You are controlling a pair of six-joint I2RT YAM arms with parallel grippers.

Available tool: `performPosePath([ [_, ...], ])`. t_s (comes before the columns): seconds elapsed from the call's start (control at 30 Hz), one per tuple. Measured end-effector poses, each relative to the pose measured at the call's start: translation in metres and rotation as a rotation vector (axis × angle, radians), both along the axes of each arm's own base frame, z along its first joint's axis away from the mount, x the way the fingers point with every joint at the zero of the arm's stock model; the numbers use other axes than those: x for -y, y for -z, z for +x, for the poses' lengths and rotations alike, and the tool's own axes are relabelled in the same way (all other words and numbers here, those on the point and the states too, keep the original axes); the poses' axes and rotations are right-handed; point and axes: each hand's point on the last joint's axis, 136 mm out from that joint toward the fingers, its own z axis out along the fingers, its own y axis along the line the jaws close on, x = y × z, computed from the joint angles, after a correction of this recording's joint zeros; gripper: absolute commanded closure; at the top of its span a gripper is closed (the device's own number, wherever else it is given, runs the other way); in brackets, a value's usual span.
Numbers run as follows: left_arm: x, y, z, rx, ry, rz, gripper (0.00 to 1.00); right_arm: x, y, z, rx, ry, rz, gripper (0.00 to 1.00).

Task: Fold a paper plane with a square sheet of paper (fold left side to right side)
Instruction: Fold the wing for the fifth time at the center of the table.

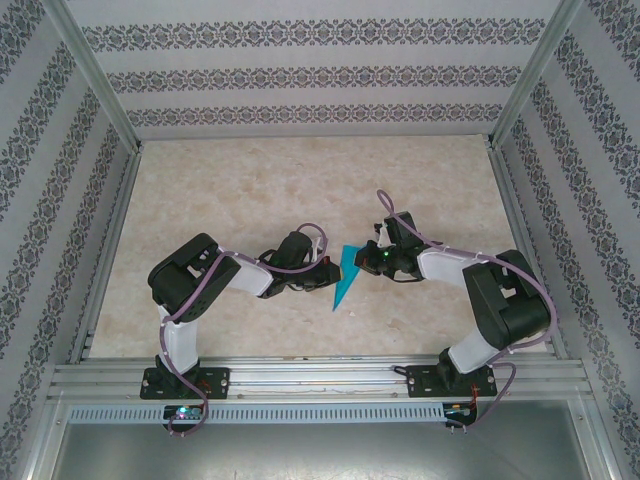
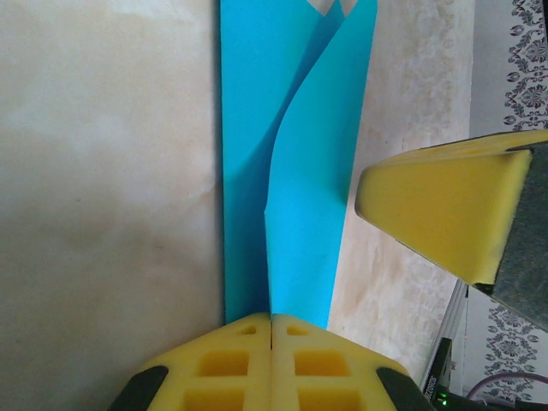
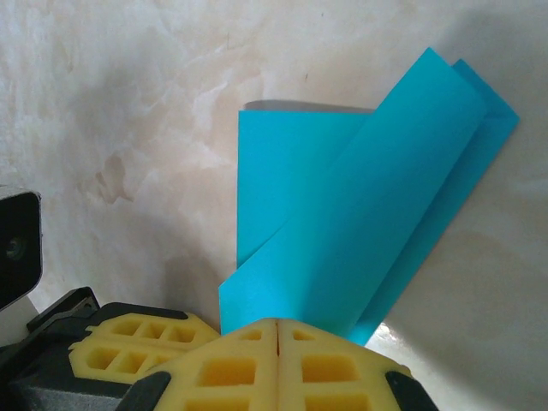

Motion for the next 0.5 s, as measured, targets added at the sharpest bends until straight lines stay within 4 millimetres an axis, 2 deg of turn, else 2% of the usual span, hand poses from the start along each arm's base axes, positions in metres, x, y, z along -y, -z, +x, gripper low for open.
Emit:
performPosePath([
  [0.5, -0.0002, 0.0001, 0.0002, -0.003, -0.004, 0.000, 1.00, -0.0017, 0.0096, 0.0044, -0.007, -0.011, -0.010, 1.00],
])
